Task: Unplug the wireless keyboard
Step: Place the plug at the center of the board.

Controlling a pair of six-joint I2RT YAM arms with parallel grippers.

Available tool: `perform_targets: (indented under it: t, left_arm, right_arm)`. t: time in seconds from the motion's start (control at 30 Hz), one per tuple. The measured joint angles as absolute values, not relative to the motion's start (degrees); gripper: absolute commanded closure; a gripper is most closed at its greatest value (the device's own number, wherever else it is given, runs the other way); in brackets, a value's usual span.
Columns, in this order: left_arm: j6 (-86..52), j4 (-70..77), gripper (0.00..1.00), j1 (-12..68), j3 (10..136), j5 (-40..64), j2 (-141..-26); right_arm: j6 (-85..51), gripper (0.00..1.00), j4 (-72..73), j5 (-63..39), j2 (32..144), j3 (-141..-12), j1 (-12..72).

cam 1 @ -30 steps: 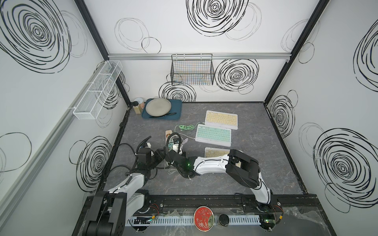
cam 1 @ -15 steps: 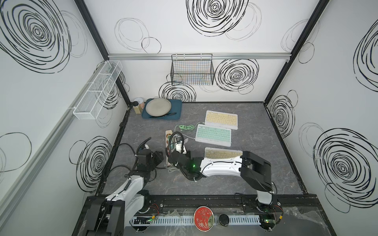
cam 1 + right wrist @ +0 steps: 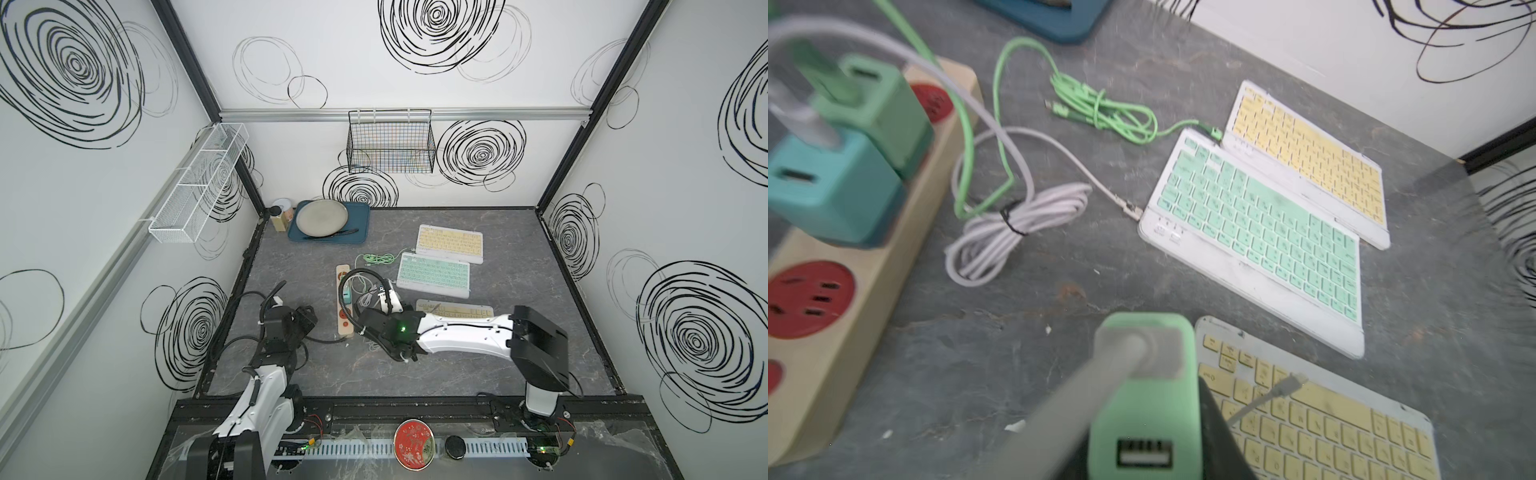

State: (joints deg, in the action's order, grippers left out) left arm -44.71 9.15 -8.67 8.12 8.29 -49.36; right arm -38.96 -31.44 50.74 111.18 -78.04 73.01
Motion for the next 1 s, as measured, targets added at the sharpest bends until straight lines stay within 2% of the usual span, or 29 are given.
perform_targets:
  t: [0.2,0.53,0.77,0.9,1.0]
  left_arm:
    - [-44.77,10.68,0.48,-9.67,7.55,10.52,-52.51]
    - [-44.82,12.53,0.48,-10.15,7.33,11.99,-53.71]
    - [-44.82,13.45,0.48,-10.2,7.11,12.38,-53.89]
    - [-44.82,13.47,0.48,-10.24,7.11,12.58,-53.95]
    - [-44.82,13.47,0.48,-10.26,7.11,12.67,-53.95]
  right_arm:
    - [-41.32,1.0,-41.93,50.83,126.19,-89.19,73.49]
    - [-38.22,1.0,-45.98,47.88,128.44,-92.31,73.49]
    - [-36.49,0.75,-46.98,48.1,129.08,-92.6,74.35]
    - [-35.48,0.57,-47.35,47.11,129.08,-92.73,74.78]
    - [-34.7,0.51,-46.92,45.47,128.92,-92.73,75.11]
